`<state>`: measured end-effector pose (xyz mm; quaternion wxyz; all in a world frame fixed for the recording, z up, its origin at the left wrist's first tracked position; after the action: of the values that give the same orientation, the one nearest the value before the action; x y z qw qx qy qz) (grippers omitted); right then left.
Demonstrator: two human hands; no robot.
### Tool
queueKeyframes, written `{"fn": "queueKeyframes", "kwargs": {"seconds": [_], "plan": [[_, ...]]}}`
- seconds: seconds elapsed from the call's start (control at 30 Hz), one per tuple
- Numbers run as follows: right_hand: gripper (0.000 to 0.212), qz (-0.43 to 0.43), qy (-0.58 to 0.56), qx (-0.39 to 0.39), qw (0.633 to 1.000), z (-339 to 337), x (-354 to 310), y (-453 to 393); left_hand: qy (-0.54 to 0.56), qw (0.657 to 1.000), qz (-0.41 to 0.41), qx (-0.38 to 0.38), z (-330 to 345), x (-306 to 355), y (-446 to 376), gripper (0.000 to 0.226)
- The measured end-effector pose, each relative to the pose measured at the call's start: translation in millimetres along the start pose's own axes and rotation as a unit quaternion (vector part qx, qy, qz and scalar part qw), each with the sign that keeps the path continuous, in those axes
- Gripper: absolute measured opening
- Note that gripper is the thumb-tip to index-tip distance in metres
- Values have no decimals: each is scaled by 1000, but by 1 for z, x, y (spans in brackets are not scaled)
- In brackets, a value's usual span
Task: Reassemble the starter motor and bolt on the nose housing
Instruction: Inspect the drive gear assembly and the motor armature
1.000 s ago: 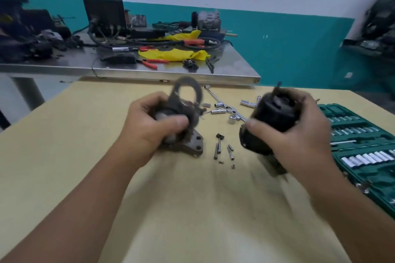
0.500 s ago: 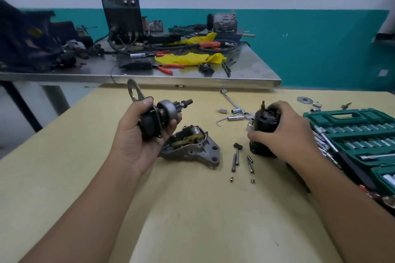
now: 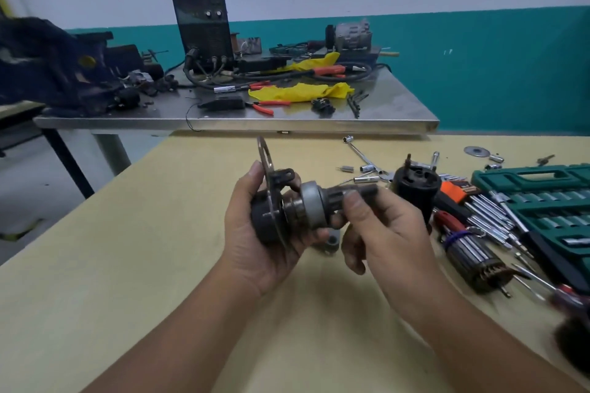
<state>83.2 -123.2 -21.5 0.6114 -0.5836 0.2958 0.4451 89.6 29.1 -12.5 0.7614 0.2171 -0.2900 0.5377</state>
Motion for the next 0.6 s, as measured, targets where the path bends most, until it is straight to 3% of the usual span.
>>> {"fn": "queueKeyframes", "kwargs": {"seconds": [0.17,0.33,0.47,0.6], "plan": [[24,-16,-62,46,997,-10,0,-4,-214,975,-53,23,-4,3,-1,77],[18,-32,-55,76,995,-19,-5,-13,-225,971,-29,-78,3,-4,1,97],[19,-35,-58,79,995,-28,-12,-16,-311,945,12,-98,2,7,2,70],[23,-45,-26,22,998,-25,-13,-11,-314,938,-60,-132,-4,22,6,72]]}}
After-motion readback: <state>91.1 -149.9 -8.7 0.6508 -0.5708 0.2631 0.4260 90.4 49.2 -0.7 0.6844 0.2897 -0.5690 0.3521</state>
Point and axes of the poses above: each hand's wrist, its own y-axis away from the middle knuckle, its own z-axis out of the palm, x = y × z, the point moved 2 cm from there along -y, towards the middle knuckle, and after that the axes turned 10 degrees about -z, right-handed, at the moved point
